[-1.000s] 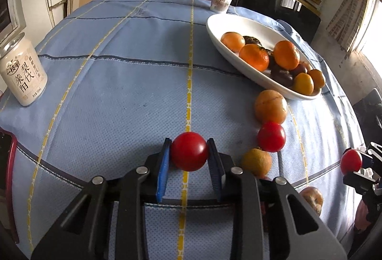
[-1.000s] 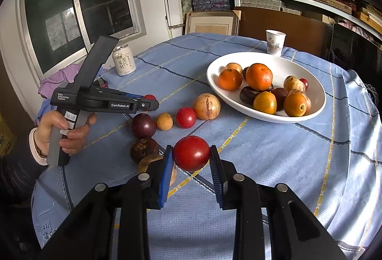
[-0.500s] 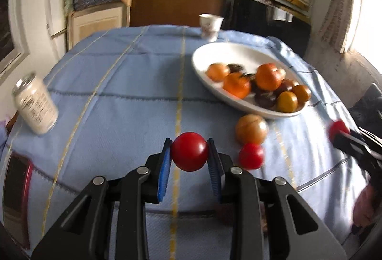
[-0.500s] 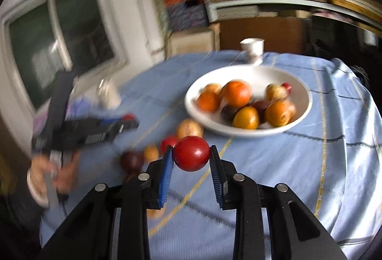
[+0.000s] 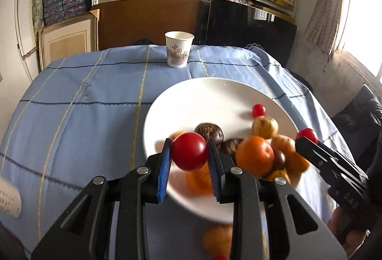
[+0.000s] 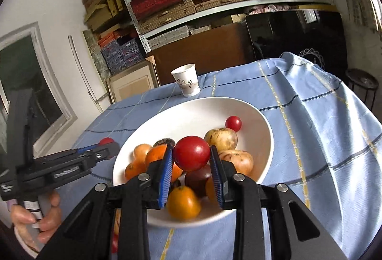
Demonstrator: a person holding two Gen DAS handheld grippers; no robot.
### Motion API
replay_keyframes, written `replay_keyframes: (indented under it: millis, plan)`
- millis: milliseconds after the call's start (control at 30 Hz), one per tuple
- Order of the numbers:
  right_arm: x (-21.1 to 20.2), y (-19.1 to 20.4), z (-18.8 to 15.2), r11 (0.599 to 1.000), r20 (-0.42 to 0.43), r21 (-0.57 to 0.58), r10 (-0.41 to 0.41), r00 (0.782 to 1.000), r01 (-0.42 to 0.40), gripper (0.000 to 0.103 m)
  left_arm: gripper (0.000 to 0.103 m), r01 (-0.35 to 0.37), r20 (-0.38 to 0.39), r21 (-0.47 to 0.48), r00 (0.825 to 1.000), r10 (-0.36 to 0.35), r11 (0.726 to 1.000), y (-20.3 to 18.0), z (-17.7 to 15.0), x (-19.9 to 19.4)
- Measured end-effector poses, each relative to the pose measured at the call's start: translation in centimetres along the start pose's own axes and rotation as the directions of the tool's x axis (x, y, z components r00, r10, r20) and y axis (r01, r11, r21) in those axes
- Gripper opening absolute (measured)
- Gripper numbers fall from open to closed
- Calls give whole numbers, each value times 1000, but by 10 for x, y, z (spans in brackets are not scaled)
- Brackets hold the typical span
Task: Organize fruits
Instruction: 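Carry both red tomatoes onto the white plate and open both tools, then grasp a brown pear with the right tool while the left tool reaches a mangosteen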
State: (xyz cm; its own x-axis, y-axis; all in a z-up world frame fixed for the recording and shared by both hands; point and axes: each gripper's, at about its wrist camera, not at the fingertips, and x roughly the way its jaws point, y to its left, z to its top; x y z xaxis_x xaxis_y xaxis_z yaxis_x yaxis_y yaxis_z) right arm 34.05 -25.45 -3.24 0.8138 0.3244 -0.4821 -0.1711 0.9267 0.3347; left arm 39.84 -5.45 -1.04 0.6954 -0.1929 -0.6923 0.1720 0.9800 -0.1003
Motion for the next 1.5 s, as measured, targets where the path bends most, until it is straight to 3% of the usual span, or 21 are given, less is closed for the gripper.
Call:
replay_keyframes:
  millis: [133,167,200,267,433,633,767,967,1067,1233,1333,1400,1500]
  plan:
    - [15,-9,6,1000,-27,22,-5,1000,6,33,29,0,-18,-29,1000,-1,1000,6,10,15]
    - [18,-10,7,1000,-33,28,3,999,-2,35,39,-7,-15,-33,1000,6,999,8,11,16]
    - [18,-11,8,999,-41,33,12,999,-11,46,61,-14,-12,-35,1000,14,999,9,11,15]
    - [11,-10,10,999,-19,45,6,1000,-5,60,84,-44,32,-65,998,46,997,13,11,2]
    - [-16,7,11,1000,28,-1,-2,1000,2,71,97,-56,90,-90,994,65,994,18,10,-35]
    - [-38,40,1,993,19,-116,-4,1000,6,80,98,-87,101,-103,990,97,991,18,-14,-70]
    - [-48,54,-16,986,9,-163,-37,999,38,86,98,-121,78,-120,988,131,985,29,-55,-81]
    - [-57,59,-46,984,-87,-176,-30,996,15,86,98,-192,-1,-177,981,194,965,58,-102,-86]
    - [-68,60,-58,986,-90,-164,-35,995,19,86,98,-177,-5,-218,984,180,960,70,-114,-98]
    - [-84,57,-76,991,-155,-118,43,987,-61,86,98,-173,5,-241,984,180,955,74,-126,-110]
    - [-91,63,-85,977,-228,-146,117,967,-153,78,98,-167,21,-211,984,175,963,68,-126,-115]
    - [-91,71,-90,948,-309,-178,201,930,-264,77,98,-163,30,-197,985,172,967,63,-126,-118]
    - [-89,82,-97,917,-364,-255,203,909,-307,77,98,-169,24,-183,984,177,968,59,-125,-116]
